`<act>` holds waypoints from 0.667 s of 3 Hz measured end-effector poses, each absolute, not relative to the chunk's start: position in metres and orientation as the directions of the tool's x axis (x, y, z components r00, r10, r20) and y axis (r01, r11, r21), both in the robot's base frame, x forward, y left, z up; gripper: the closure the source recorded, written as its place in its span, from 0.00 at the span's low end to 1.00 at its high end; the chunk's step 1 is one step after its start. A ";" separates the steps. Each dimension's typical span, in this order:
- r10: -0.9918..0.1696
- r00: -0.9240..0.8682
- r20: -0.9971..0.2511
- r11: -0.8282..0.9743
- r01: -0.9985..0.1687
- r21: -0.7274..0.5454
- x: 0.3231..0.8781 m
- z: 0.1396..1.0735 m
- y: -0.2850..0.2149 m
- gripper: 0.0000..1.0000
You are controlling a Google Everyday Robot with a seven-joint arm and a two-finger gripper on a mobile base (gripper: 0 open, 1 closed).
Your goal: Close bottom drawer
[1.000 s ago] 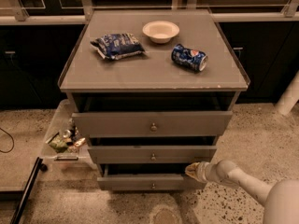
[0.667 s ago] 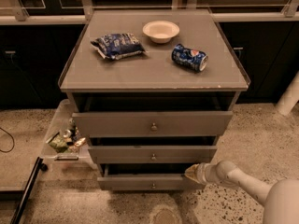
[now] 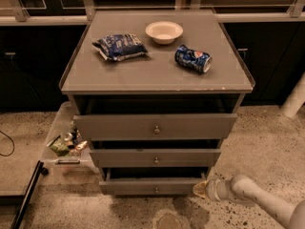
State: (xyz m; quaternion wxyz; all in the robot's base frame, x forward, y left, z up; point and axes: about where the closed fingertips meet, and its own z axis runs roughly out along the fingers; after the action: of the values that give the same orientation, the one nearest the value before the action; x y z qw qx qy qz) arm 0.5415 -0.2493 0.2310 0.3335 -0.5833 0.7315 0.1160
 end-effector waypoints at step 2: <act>-0.790 0.012 -0.613 0.130 -0.974 -0.186 0.524 0.189 -0.219 1.00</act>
Offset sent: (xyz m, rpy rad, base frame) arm -0.0149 0.0516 -0.0705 -0.0338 0.0509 0.2731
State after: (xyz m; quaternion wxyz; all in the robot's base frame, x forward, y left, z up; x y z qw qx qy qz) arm 0.5235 -0.2190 0.1887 0.3059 -0.6421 0.6867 0.1504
